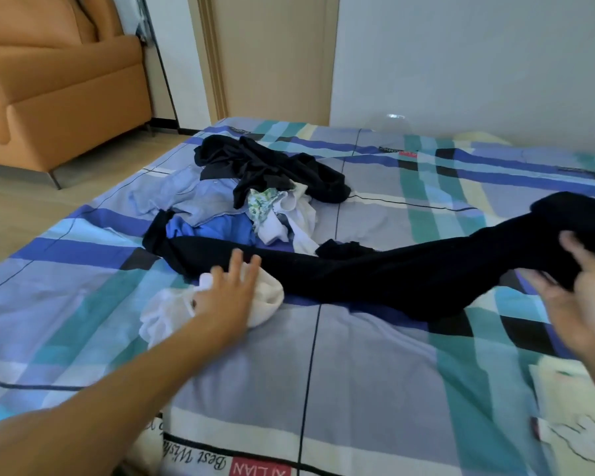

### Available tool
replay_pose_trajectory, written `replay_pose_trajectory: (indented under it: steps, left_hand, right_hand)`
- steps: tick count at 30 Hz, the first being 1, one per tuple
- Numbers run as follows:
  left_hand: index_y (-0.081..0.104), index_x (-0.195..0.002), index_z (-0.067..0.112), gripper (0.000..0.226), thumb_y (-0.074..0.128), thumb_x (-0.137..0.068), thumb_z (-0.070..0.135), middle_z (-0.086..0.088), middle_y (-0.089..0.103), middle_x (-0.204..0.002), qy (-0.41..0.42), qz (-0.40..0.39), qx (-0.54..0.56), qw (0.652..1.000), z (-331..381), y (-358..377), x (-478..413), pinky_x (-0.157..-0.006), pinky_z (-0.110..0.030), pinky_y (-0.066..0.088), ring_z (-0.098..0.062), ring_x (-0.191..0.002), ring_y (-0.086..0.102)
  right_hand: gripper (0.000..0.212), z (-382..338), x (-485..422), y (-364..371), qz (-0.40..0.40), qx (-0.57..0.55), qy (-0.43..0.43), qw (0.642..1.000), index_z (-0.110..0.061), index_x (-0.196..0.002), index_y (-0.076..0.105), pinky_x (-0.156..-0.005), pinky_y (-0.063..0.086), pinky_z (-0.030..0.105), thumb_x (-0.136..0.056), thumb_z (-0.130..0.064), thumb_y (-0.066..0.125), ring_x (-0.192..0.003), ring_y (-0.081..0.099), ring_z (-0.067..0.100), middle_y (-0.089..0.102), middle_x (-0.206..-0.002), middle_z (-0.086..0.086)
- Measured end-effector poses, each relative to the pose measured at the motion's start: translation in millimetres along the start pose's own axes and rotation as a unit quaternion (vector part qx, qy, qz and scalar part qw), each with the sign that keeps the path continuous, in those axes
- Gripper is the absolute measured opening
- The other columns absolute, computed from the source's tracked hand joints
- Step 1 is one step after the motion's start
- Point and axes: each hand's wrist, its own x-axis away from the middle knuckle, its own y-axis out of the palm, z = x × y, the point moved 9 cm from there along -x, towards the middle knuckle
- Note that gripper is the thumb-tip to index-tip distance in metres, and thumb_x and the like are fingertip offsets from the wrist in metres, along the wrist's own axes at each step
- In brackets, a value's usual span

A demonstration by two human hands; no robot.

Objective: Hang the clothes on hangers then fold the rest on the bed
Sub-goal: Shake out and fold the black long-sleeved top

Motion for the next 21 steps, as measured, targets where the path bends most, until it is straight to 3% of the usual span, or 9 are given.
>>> replay_pose_trajectory:
  steps: [2, 4, 6, 8, 10, 12, 14, 18, 21]
  left_hand:
    - [0.016, -0.156, 0.024, 0.094, 0.076, -0.083, 0.025, -0.009, 0.014, -0.155, -0.037, 0.062, 0.005, 0.997, -31.4, -18.0, -23.4, -0.092, -0.052, 0.052, -0.037, -0.135, 0.033]
    - [0.032, -0.146, 0.020, 0.074, 0.072, -0.084, 0.021, -0.011, 0.031, -0.143, -0.097, 0.104, -0.013, 0.990, -58.9, -36.7, -37.0, -0.095, -0.055, 0.048, -0.037, -0.130, 0.037]
    - [0.030, -0.146, 0.017, 0.079, 0.071, -0.080, 0.029, -0.014, 0.032, -0.144, -0.141, 0.112, -0.063, 0.982, -66.5, -42.4, -42.0, -0.106, -0.061, 0.034, -0.039, -0.134, 0.032]
    - [0.017, -0.154, 0.018, 0.104, 0.076, -0.072, 0.045, -0.015, 0.022, -0.154, -0.046, 0.113, -0.066, 0.990, -27.8, -43.2, -37.1, -0.114, -0.063, 0.019, -0.039, -0.143, 0.021]
    - [0.018, -0.158, 0.019, 0.110, 0.075, -0.069, 0.052, -0.012, 0.024, -0.157, 0.171, 0.138, 0.051, 0.974, 50.7, -46.0, -7.7, -0.118, -0.051, 0.022, -0.035, -0.145, 0.022]
    - [0.021, -0.159, 0.021, 0.108, 0.068, -0.070, 0.060, -0.005, 0.026, -0.159, 0.299, 0.113, 0.189, 0.929, 117.0, -43.3, 29.4, -0.117, -0.041, 0.030, -0.026, -0.145, 0.025]
    - [0.022, -0.158, 0.021, 0.106, 0.061, -0.072, 0.069, 0.001, 0.029, -0.158, 0.302, 0.067, 0.242, 0.920, 153.8, -29.1, 39.0, -0.115, -0.039, 0.034, -0.020, -0.142, 0.028]
    - [0.064, -0.108, 0.013, 0.026, 0.069, -0.083, 0.020, -0.001, 0.065, -0.103, 0.237, 0.109, 0.373, 0.890, 154.8, -33.2, 15.4, -0.084, -0.042, 0.050, -0.027, -0.100, 0.062]
    - [0.067, -0.097, 0.012, 0.026, 0.052, -0.081, -0.002, -0.003, 0.070, -0.083, 0.185, 0.097, 0.510, 0.834, 137.5, -61.8, 8.4, -0.070, -0.032, 0.050, -0.013, -0.077, 0.066]
  right_hand:
    - [0.104, -26.1, -6.3, -6.3, 0.006, 0.000, -0.003, 1.000, -0.017, -0.131, 0.064, -0.079, 0.062, 0.041, -0.035, -0.033, 0.102, -0.113, 0.070, 0.025, 0.073, -0.122, 0.001]
    - [0.110, -24.8, 2.6, -0.2, 0.026, 0.069, 0.003, 0.997, -0.014, -0.130, 0.064, -0.085, 0.061, 0.045, -0.026, -0.033, 0.096, -0.113, 0.070, 0.026, 0.072, -0.123, 0.006]
    - [0.102, -19.6, 15.6, 14.5, 0.006, 0.097, 0.024, 0.995, -0.013, -0.127, 0.065, -0.081, 0.062, 0.042, -0.031, -0.030, 0.093, -0.111, 0.070, 0.026, 0.074, -0.119, 0.007]
    - [0.069, -9.9, 24.3, 27.0, -0.017, 0.094, 0.054, 0.994, -0.011, -0.125, 0.066, -0.077, 0.063, 0.041, -0.060, -0.021, 0.087, -0.110, 0.071, 0.026, 0.075, -0.116, 0.008]
    - [0.032, 1.3, 32.0, 34.2, -0.034, 0.094, 0.089, 0.991, -0.009, -0.124, 0.065, -0.080, 0.063, 0.041, -0.092, -0.012, 0.066, -0.109, 0.071, 0.026, 0.074, -0.118, 0.010]
    - [0.033, 9.6, 39.7, 42.8, -0.059, 0.091, 0.111, 0.988, -0.008, -0.131, 0.062, -0.083, 0.062, 0.041, -0.099, -0.011, 0.057, -0.113, 0.070, 0.026, 0.072, -0.124, 0.011]
    - [0.040, 11.4, 46.2, 54.4, -0.105, 0.079, 0.115, 0.985, -0.008, -0.136, 0.059, -0.081, 0.062, 0.038, -0.096, -0.013, 0.057, -0.117, 0.068, 0.025, 0.069, -0.129, 0.010]
    - [0.033, 2.3, 56.9, 61.7, -0.164, 0.109, 0.105, 0.975, -0.006, -0.126, 0.062, -0.080, 0.060, 0.035, -0.096, -0.016, 0.053, -0.112, 0.068, 0.025, 0.071, -0.118, 0.010]
    - [0.023, -15.3, 45.5, 41.0, -0.107, 0.200, 0.068, 0.972, -0.009, -0.117, 0.066, -0.085, 0.061, 0.042, -0.103, -0.013, 0.048, -0.105, 0.071, 0.023, 0.074, -0.111, 0.007]
